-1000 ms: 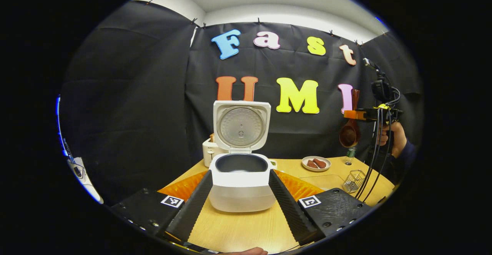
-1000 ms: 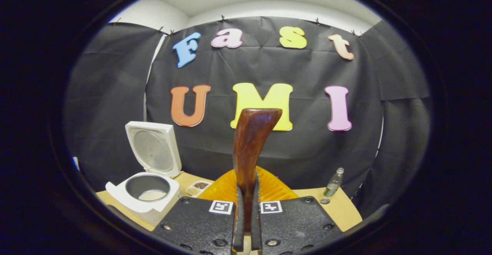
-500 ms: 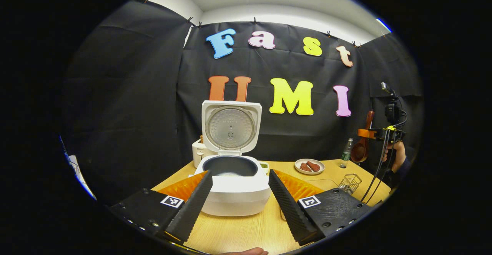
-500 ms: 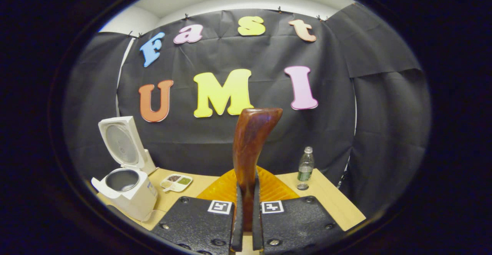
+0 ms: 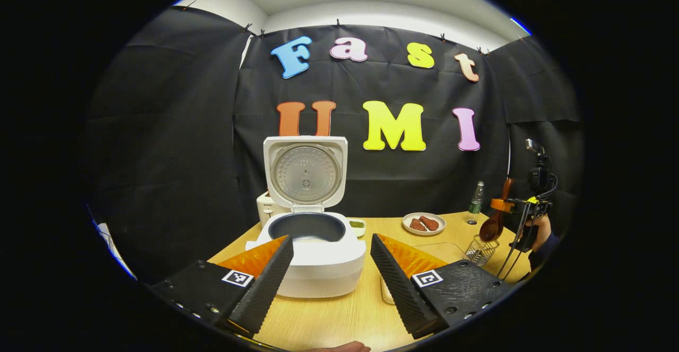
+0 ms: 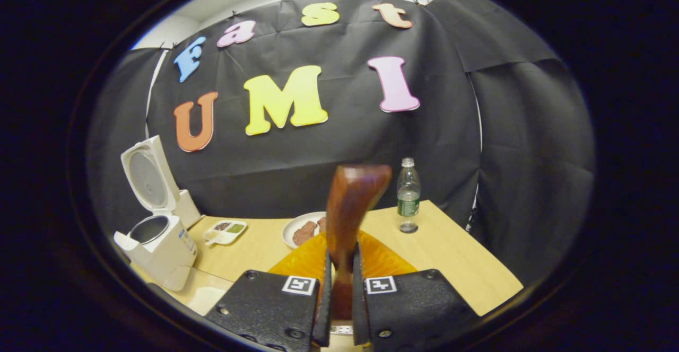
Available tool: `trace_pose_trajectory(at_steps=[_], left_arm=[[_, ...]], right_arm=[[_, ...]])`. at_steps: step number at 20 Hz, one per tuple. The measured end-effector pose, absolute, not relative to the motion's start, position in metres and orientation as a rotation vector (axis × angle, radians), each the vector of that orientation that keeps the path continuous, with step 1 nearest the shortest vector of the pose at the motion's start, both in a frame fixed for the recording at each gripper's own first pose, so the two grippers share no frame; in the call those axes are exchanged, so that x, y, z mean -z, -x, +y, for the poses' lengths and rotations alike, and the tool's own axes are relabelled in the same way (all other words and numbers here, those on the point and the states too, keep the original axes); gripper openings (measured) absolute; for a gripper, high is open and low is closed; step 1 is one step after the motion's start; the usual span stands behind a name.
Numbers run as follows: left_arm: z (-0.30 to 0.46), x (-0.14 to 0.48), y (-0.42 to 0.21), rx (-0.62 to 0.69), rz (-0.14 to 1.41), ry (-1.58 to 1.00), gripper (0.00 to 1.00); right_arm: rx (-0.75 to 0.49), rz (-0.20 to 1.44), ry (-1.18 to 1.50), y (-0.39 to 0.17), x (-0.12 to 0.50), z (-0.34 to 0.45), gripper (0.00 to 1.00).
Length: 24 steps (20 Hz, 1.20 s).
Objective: Close the left gripper, press the button to open the rice cooker; take a wooden spoon from the chopstick holder with the right hand, scoop a spoonful of rice and pour it into the rice cooker, then put the wooden spoon back into the chopstick holder.
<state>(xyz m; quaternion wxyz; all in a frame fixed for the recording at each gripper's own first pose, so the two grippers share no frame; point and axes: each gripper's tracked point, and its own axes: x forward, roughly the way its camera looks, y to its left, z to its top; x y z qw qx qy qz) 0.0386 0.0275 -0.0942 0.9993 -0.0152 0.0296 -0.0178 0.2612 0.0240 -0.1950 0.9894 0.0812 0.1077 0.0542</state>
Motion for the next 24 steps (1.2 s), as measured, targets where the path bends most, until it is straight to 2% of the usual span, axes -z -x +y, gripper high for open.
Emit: trace_pose_trajectory(at_steps=[1,3,4,6,9,19,22,24], left_arm=[[0.030,0.092,-0.040,0.029,0.057,0.028,0.93],[0.030,0.085,-0.045,0.029,0.048,0.020,0.93],[0.032,0.081,-0.047,0.027,0.039,0.020,0.93],[0.037,0.075,-0.053,0.018,0.036,0.024,0.93],[0.042,0.067,-0.061,0.017,0.038,0.039,0.93],[0.064,-0.004,-0.105,0.041,-0.002,0.070,0.93],[0.070,-0.028,-0.120,0.042,0.009,0.094,0.93],[0.065,-0.046,-0.128,0.079,0.013,0.093,0.94]], right_arm=[[-0.091,0.197,-0.169,-0.260,0.194,0.017,0.29],[-0.057,0.173,-0.146,-0.253,0.181,0.004,0.75],[-0.033,0.160,-0.128,-0.245,0.176,-0.002,0.86],[-0.011,0.128,-0.112,-0.227,0.158,-0.010,0.94],[0.025,0.102,-0.070,-0.198,0.135,-0.017,0.95],[-0.066,-0.061,-0.054,-0.076,0.071,0.013,0.93],[-0.056,-0.101,-0.012,-0.060,0.068,0.018,0.96],[-0.093,-0.095,0.001,-0.065,0.073,0.034,0.94]])
